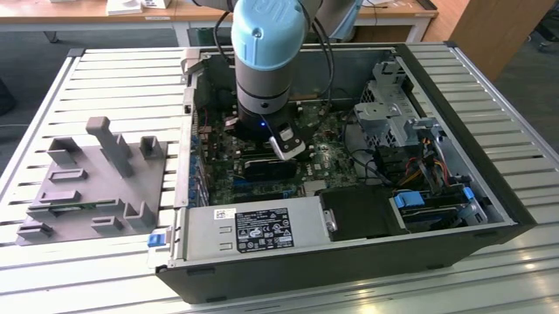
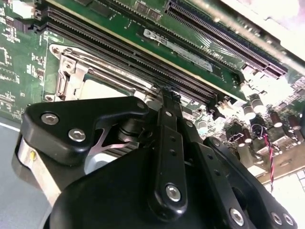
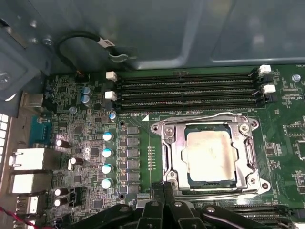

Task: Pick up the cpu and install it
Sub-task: 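Install the second cpu locking lever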

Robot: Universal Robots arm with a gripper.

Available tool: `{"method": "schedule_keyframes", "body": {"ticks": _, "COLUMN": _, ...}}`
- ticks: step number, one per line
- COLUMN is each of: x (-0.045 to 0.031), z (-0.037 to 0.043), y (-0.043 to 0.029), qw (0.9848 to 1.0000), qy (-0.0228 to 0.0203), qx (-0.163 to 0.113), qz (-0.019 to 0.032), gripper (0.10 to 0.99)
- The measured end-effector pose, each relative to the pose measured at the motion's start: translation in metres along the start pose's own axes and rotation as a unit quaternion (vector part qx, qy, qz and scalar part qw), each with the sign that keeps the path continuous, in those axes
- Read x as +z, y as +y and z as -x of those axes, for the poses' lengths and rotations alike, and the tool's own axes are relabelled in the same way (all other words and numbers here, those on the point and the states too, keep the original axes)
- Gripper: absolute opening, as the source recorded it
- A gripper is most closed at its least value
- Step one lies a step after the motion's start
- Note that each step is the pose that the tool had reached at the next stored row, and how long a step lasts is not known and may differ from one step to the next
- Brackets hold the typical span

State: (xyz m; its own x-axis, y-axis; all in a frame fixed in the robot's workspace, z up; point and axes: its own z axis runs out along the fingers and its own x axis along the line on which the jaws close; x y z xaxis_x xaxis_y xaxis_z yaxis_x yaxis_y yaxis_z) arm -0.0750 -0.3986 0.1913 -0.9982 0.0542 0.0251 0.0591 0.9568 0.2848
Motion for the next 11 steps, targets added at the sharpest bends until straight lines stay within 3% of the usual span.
{"method": "schedule_keyframes", "body": {"ticks": 11, "x": -0.0017, "z": -0.0040, "y": 0.0008, "qw": 1.0000, "qy": 0.0001, "qx": 0.000, "qz": 0.0033, "gripper": 0.106}}
